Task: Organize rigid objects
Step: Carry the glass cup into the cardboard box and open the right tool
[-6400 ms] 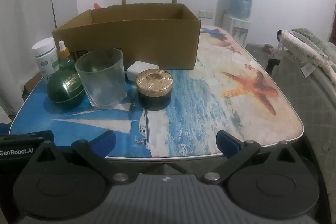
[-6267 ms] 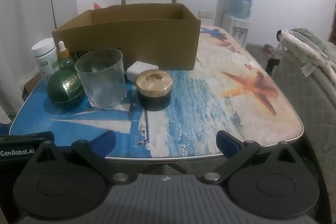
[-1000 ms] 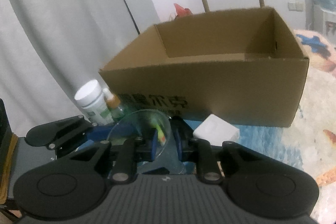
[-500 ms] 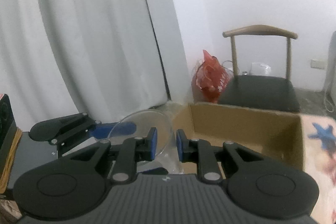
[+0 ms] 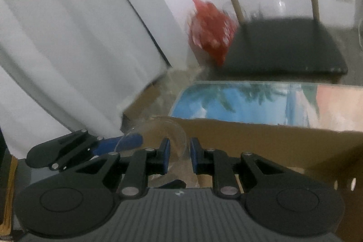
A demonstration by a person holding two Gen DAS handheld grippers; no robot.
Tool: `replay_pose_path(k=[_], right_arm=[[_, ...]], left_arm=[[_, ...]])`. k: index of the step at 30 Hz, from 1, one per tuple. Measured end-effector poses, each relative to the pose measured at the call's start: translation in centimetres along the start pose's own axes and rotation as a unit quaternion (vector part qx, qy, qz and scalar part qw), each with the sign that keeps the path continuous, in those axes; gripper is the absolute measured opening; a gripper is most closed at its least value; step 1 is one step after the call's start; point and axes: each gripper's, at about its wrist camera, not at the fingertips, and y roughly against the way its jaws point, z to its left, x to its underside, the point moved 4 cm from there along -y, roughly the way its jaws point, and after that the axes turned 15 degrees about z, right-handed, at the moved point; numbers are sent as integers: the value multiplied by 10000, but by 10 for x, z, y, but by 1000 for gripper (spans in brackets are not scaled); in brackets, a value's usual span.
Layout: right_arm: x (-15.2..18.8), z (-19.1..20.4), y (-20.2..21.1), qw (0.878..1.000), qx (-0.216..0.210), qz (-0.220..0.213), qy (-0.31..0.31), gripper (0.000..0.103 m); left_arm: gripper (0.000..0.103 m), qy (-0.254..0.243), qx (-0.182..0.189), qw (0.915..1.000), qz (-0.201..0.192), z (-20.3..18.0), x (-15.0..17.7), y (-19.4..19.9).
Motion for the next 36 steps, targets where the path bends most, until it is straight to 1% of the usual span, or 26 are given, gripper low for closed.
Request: replay_pose_path(k=[3, 8, 10, 14, 20, 25, 27, 28, 29, 30, 31, 33, 36], right_arm=[[-1, -11, -18, 9998, -3, 168, -96, 21], [-1, -21, -38, 9992, -46, 391, -106, 21], [0, -26, -44, 9987, -110, 472, -166, 21], [-2, -31, -51, 9981, -193, 515, -259, 21], [-3, -34, -58, 9976, -224, 561, -334, 21], [-1, -39, -63, 9969, -226, 630, -423, 21], [-1, -40, -61, 9971, -250, 582, -432, 21], [-2, -40, -61, 9972, -257, 555, -435, 20], [-2, -39, -59, 9972, -284, 536, -439, 20], [-2, -38, -57, 9973, -308, 520, -423, 22], [-2, -37, -56, 9976, -275, 499, -390, 22], [-2, -34, -53, 9979, -271, 463, -362, 22], [-1, -32, -47, 9982, -235, 415, -357, 22]], left_arm=[[74, -83, -140, 9997, 203, 4, 0, -17], [74, -273, -344, 9980, 450, 6, 7, -31], [74, -301, -422, 9967, 617, 5, 8, -36], [74, -340, -568, 9948, 775, 2, 5, -39], [74, -618, -965, 9880, 1032, -5, 3, -49], [75, -745, -1026, 9839, 1259, -8, 5, -53], [77, -760, -1063, 9835, 1250, -8, 5, -52], [79, -769, -1056, 9836, 1243, -8, 5, -52], [88, -780, -1051, 9842, 1192, -9, 5, -50], [93, -791, -1080, 9848, 1106, -9, 5, -47], [101, -815, -1102, 9856, 992, -9, 5, -43], [102, -877, -1142, 9858, 862, -11, 5, -36], [102, -868, -1122, 9864, 834, -11, 8, -30]])
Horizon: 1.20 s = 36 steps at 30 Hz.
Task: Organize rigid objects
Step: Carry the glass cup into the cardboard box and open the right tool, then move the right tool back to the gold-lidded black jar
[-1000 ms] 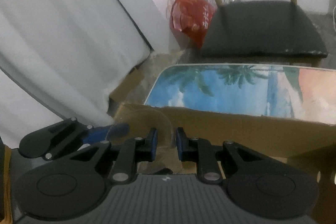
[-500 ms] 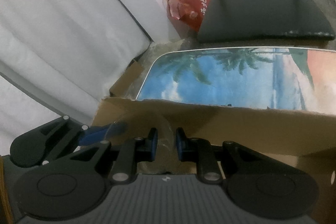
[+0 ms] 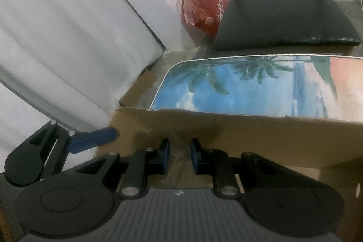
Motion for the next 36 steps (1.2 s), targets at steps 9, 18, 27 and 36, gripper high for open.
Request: replay_pose_path(k=[9, 18, 27, 36], right_arm=[[29, 14, 68, 9983, -49, -555, -193, 23], [132, 49, 160, 9889, -119, -1475, 115, 23], [268, 39, 169, 9820, 616, -1781, 99, 24], [321, 4, 129, 9810, 1368, -1362, -216, 24]], left_arm=[[102, 519, 184, 9949, -849, 18, 34, 78], [103, 898, 553, 9772, -1843, -5, 113, 171], [103, 372, 1033, 9696, -2185, -105, 173, 169], [103, -297, 1197, 9729, -1958, -202, 170, 102]])
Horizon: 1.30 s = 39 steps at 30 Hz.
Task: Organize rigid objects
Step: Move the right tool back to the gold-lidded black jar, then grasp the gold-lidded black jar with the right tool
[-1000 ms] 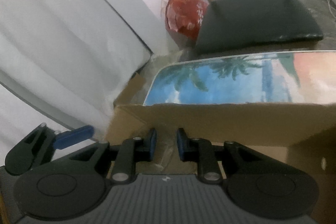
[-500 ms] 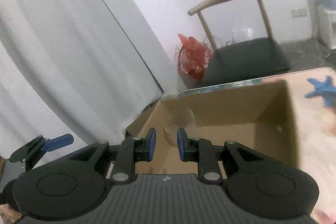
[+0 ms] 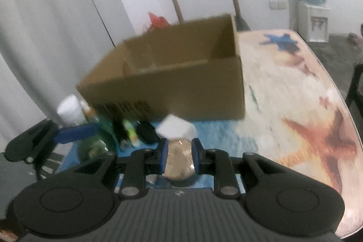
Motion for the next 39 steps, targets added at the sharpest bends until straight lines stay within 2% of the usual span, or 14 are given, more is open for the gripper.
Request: replay_pose_path(k=[6, 10, 11, 12, 14, 17, 25, 29, 39], right_arm=[[5, -10, -18, 9996, -101, 238, 63, 24], [4, -13, -28, 9991, -215, 352, 129, 27], [5, -13, -29, 9990, -218, 362, 144, 36], [5, -13, -30, 9989, -225, 369, 165, 51], [5, -13, -32, 9989, -181, 342, 248, 58], [4, -11, -34, 9984, -118, 367, 401, 58], [4, -13, -36, 9975, -177, 505, 466, 58], [7, -9, -36, 9963, -277, 601, 546, 57], [10, 0, -36, 9947, -323, 708, 669, 55]], left_arm=[[102, 226, 136, 9994, 241, -13, 0, -36], [99, 121, 62, 9996, 249, -20, 2, -42], [97, 105, 42, 9997, 237, -24, 6, -39], [97, 87, 36, 9997, 231, -26, 6, -40], [92, 73, 21, 9997, 241, -28, 8, -44], [84, 77, -13, 9996, 288, -28, 7, -48], [72, 137, -20, 9994, 316, -28, 8, -52], [59, 189, -69, 9994, 296, -26, 7, -51], [58, 214, -50, 9993, 314, -25, 8, -46]])
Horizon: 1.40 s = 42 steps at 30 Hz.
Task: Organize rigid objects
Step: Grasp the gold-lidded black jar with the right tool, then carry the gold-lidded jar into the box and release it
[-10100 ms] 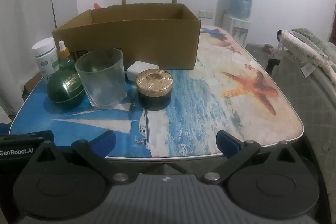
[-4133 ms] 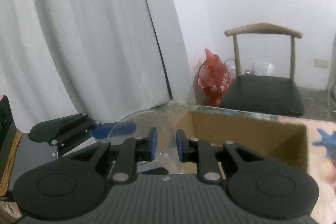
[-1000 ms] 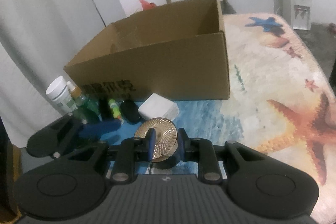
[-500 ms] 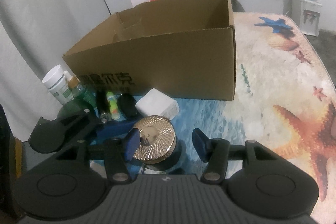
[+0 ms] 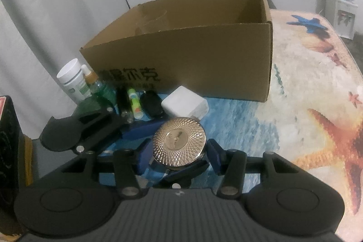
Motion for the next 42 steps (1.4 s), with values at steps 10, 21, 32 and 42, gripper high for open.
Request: replay_pose_path(k=[10, 21, 32, 42], right_arm=[[2, 2, 1, 10000, -53, 73, -30, 55], [2, 0, 1, 9998, -157, 99, -100, 55], [2, -1, 1, 9996, -235, 87, -166, 53], [-7, 23, 41, 9995, -176, -221, 165, 53]], left_arm=[[58, 19, 72, 10000, 5, 2, -3, -3], [61, -124, -27, 9999, 12, -2, -3, -6], [59, -92, -21, 10000, -25, -3, 2, -7], [58, -76, -182, 9989, -434, 4, -11, 44]])
